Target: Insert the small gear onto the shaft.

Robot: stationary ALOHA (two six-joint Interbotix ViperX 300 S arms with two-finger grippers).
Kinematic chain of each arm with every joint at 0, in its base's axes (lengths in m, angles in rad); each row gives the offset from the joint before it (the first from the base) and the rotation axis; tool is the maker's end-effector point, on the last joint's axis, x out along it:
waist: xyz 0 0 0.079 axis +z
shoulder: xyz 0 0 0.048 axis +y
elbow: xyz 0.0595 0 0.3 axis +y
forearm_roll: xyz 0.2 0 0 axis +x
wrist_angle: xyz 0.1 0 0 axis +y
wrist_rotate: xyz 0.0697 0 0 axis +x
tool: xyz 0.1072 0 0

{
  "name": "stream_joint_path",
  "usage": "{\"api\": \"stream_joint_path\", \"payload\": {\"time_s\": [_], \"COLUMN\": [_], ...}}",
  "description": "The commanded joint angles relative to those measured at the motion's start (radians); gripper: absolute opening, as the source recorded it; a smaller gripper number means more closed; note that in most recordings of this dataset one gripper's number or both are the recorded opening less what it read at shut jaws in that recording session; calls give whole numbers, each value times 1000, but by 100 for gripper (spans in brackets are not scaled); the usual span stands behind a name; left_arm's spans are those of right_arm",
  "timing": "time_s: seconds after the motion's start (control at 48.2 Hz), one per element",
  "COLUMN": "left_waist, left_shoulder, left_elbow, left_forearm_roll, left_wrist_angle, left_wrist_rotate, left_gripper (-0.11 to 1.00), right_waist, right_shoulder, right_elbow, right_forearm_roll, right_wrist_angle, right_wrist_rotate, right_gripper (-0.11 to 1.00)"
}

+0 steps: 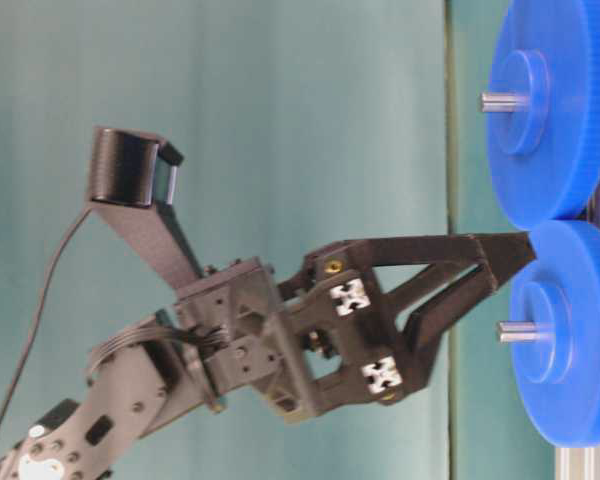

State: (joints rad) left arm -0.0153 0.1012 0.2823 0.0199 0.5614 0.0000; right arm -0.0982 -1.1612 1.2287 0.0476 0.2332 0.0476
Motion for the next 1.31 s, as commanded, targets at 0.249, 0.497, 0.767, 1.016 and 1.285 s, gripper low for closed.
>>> {"api": "stream_joint_path", "payload": {"time_s": [0.249,0.497,0.767,1.016,1.285], "left_waist": [51,58,26,11,6], "left_shoulder": [-239,-489,-735,-796,-805], "left_elbow": [29,164,348,442,466], "left_forearm_roll": [3,3,2,2,3], "left_wrist_angle": [75,81,12,-28,-74], "left_wrist_rotate": [-3,-11,-18,-43,-55], "left_gripper": [82,82,82,82,82], "right_waist": [-3,-2,-2,-2,-2], "right_shoulder": [6,2,-3,-3,-3], "right_elbow": [-11,-12,-17,-12,2], "right_forearm_roll": [0,0,0,0,0], "right_wrist_angle": [-9,-5,2,2,2], "right_wrist_rotate": [11,11,11,12,66], "right_gripper": [41,41,41,41,41]}}
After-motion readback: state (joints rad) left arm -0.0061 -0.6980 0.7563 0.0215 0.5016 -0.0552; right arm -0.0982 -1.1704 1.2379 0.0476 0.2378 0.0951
